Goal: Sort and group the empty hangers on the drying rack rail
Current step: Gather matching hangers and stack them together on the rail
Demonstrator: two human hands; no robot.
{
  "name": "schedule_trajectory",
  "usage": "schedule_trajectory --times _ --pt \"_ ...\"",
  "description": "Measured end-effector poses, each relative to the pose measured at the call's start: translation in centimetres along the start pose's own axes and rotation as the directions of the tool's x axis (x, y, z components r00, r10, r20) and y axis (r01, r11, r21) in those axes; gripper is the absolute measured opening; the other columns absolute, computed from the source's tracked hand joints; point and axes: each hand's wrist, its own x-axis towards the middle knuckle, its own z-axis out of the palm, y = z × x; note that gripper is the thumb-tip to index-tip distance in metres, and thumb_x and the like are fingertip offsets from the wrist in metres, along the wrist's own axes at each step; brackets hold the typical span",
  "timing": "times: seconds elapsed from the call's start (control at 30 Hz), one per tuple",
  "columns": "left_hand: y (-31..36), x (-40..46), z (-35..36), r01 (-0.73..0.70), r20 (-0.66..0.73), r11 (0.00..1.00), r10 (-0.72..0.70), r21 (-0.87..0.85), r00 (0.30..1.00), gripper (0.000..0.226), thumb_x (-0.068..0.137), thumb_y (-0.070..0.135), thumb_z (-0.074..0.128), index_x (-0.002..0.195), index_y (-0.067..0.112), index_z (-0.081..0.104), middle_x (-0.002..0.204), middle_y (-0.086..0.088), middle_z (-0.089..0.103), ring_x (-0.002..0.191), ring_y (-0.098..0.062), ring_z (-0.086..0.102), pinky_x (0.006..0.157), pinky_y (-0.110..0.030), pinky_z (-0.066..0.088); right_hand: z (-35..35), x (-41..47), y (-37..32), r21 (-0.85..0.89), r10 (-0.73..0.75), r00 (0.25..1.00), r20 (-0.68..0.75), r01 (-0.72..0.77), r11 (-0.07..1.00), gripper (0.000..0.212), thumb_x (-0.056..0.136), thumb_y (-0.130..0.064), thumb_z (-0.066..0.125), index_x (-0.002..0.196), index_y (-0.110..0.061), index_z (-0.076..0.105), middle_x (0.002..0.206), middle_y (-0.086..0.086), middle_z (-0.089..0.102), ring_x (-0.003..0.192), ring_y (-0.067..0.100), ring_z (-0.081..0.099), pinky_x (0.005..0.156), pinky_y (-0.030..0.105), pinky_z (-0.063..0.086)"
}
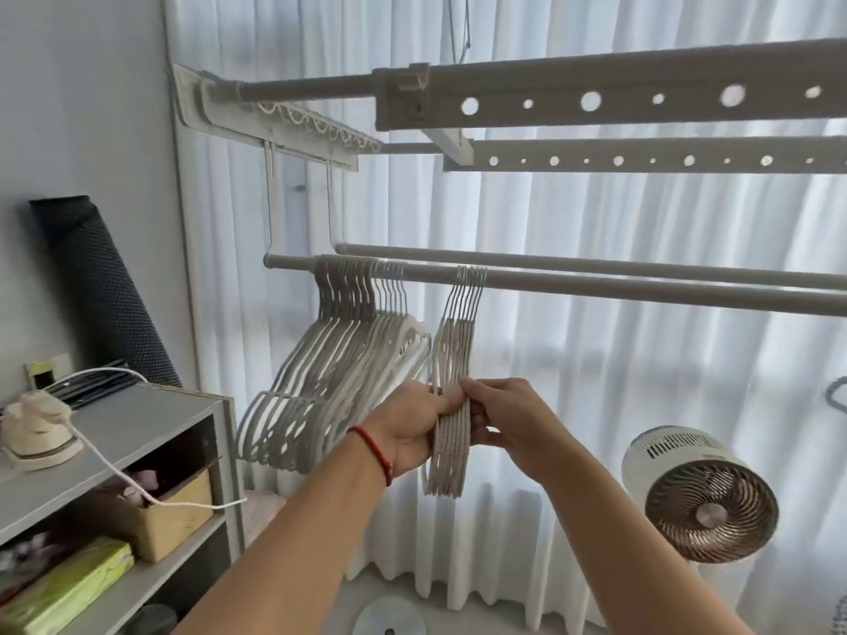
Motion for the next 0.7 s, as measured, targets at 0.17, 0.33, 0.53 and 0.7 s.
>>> schedule_trajectory --times 0.17,0.33,0.53,0.7 --pt "1.0 -0.6 -2.0 -0.027 -0.071 0.986 0.039 0.167 0.997 0.017 0.098 -0.002 0.057 0.103 -0.015 0.065 0.096 -0.034 0.071 0.089 -0.045 0.073 0.082 -0.055 0.061 3.5 1.6 0.8 0.063 0.036 0.997 -0.067 -0.032 0.998 0.022 0.099 -0.011 0.055 0.084 0.004 0.062 0.053 0.006 0.048 0.042 0.018 0.052 0.043 0.026 0.044" --pt "2.2 -2.5 -2.0 -0.06 -0.159 0.641 0.279 0.766 0.947 0.021 0.09 0.029 0.063 0.101 0.013 0.054 0.092 0.002 0.061 0.081 -0.012 0.062 0.062 -0.026 0.048 4.4 2.3 1.5 0.196 0.086 0.994 -0.071 -0.07 0.978 0.019 0.096 -0.013 0.06 0.08 -0.004 0.065 0.067 0.011 0.057 0.059 0.022 0.061 0.055 0.031 0.052" --pt "3.1 -3.7 -1.9 -0.063 -0.043 0.2 0.483 0.978 0.874 0.031 0.101 0.029 0.05 0.119 0.008 0.066 0.113 -0.012 0.068 0.096 -0.025 0.068 0.085 -0.033 0.059 4.2 2.4 1.4 0.13 0.034 0.999 -0.023 -0.03 0.991 0.037 0.095 -0.026 0.071 0.102 0.01 0.074 0.078 0.013 0.073 0.066 0.023 0.071 0.06 0.029 0.057" --pt "3.4 -3.1 -2.5 -0.046 -0.043 0.175 0.478 0.984 0.877 0.028 0.101 0.018 0.051 0.12 0.014 0.07 0.102 -0.011 0.07 0.087 -0.024 0.07 0.078 -0.037 0.062 4.5 2.6 1.1 0.117 0.023 0.995 -0.102 -0.011 0.993 0.029 0.086 -0.019 0.081 0.092 0.006 0.069 0.073 0.014 0.074 0.061 0.023 0.072 0.055 0.026 0.056"
